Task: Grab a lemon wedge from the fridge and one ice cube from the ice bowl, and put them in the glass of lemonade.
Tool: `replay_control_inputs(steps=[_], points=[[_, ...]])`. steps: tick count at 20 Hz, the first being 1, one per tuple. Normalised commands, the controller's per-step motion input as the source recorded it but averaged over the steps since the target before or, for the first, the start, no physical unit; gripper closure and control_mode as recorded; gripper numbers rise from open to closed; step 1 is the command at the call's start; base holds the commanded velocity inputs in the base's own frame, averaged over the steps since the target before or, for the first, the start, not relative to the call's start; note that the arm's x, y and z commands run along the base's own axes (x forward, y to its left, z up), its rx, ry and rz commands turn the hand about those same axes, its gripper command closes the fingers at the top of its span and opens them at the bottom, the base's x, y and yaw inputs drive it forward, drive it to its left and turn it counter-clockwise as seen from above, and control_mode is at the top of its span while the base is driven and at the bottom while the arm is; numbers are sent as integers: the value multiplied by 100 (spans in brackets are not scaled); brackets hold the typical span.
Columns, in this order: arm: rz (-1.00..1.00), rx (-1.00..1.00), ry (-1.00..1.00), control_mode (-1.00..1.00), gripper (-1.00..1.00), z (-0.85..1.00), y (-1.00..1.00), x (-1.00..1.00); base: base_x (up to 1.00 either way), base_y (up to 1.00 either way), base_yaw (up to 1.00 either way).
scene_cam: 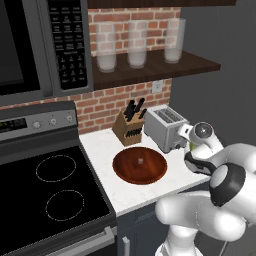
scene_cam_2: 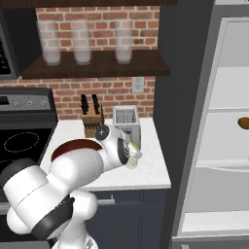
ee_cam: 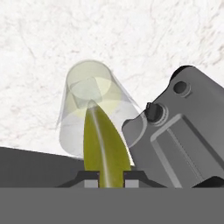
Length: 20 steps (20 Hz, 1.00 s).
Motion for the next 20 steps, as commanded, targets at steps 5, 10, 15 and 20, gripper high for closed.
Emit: replay_control_inputs(steps=[5,10,15,20], points=[[0,0,0,-100,-100,-7,0,0,0,0,0],[0,0,0,-100,-100,0,0,0,0,0,0],[0,0,0,-100,-100,3,0,0,0,0,0],[0,0,0,-100,-100,26,8,-8,0,0,0]])
